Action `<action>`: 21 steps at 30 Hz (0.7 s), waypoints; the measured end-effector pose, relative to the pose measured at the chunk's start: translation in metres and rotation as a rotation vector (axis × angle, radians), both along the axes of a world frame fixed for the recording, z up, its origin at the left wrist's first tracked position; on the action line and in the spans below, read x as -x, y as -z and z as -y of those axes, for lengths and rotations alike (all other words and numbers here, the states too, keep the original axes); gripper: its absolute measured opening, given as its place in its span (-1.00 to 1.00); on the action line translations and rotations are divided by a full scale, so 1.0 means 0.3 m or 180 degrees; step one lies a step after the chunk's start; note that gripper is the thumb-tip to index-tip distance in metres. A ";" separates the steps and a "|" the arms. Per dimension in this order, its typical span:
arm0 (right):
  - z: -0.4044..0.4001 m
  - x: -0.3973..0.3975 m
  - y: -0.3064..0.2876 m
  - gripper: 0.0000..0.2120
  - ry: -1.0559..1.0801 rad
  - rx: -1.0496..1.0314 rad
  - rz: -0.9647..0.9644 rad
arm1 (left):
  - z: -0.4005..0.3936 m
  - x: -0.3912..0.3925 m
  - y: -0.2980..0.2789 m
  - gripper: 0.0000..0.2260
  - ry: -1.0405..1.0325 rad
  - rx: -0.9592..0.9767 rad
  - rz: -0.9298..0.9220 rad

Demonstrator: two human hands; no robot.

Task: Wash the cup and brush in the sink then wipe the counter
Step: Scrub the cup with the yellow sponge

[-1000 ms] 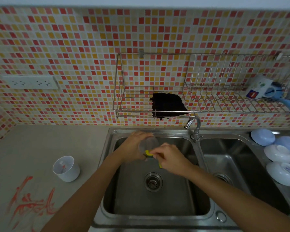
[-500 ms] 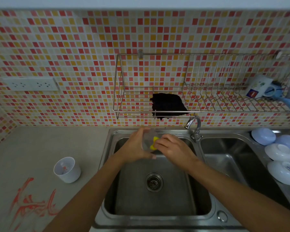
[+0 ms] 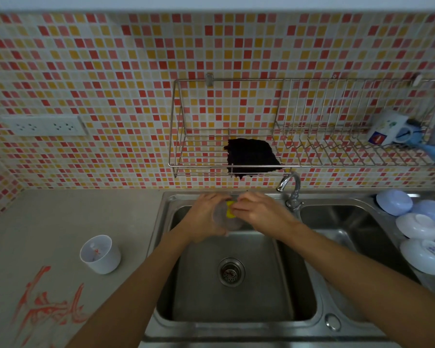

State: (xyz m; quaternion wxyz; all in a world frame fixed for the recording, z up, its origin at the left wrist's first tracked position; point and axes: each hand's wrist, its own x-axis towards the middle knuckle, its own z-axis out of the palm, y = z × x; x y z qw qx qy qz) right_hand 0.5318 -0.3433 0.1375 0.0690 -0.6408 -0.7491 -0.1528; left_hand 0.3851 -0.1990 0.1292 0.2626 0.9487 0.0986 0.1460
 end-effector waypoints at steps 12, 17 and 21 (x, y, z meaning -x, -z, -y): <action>0.028 0.147 0.048 -0.76 0.1168 -0.0053 -0.2624 | -0.038 0.027 0.026 -0.26 -0.0065 0.0053 0.0147; 0.013 0.037 0.003 -0.71 0.0244 0.0229 -0.0440 | -0.004 0.010 0.008 -0.25 0.0055 0.0018 0.0004; 0.011 0.010 -0.028 -0.69 0.0048 -0.0169 0.0149 | -0.019 0.005 -0.026 -0.26 0.0206 0.0210 0.0096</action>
